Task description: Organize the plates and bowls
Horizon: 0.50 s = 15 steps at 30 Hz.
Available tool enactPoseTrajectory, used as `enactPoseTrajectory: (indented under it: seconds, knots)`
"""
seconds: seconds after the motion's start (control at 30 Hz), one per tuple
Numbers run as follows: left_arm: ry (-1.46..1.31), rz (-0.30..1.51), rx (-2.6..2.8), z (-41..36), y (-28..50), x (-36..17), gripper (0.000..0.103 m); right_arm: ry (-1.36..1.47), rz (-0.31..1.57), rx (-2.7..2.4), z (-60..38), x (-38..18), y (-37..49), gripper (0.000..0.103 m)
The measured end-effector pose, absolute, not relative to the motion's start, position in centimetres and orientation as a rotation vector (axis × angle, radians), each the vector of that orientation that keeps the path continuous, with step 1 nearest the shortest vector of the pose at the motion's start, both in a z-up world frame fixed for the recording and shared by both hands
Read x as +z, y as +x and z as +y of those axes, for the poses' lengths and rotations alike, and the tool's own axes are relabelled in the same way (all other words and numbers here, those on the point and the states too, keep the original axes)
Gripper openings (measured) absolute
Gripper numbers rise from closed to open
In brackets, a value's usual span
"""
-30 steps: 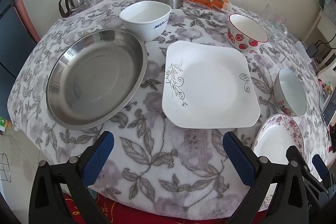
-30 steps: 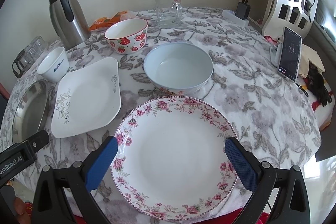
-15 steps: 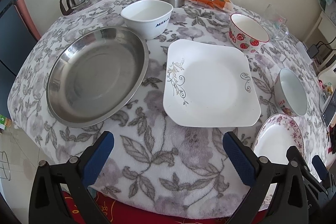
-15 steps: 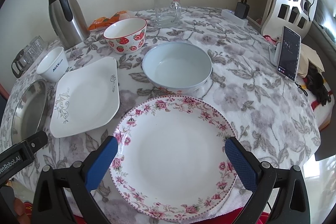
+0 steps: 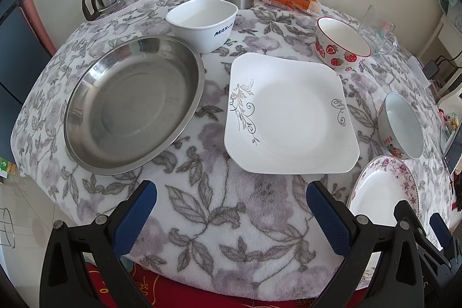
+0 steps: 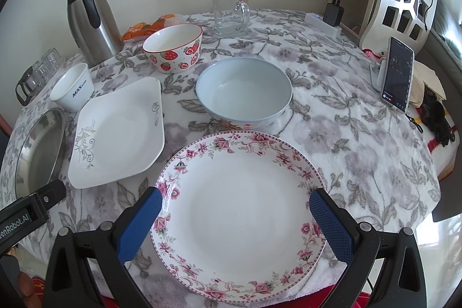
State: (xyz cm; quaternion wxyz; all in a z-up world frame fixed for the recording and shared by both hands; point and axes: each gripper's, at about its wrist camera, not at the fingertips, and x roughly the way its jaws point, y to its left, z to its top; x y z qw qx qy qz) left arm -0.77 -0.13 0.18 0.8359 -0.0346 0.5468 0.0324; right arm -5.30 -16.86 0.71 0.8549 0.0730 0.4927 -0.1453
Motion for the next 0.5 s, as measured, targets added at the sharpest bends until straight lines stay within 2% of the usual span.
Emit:
enactPoseTrajectory:
  seconds: [0.5]
  knots:
    - [-0.070, 1.163, 0.073, -0.30, -0.84, -0.01, 0.103, 0.154, 1.036, -0.306, -16.91, 0.68, -5.30, 0.103]
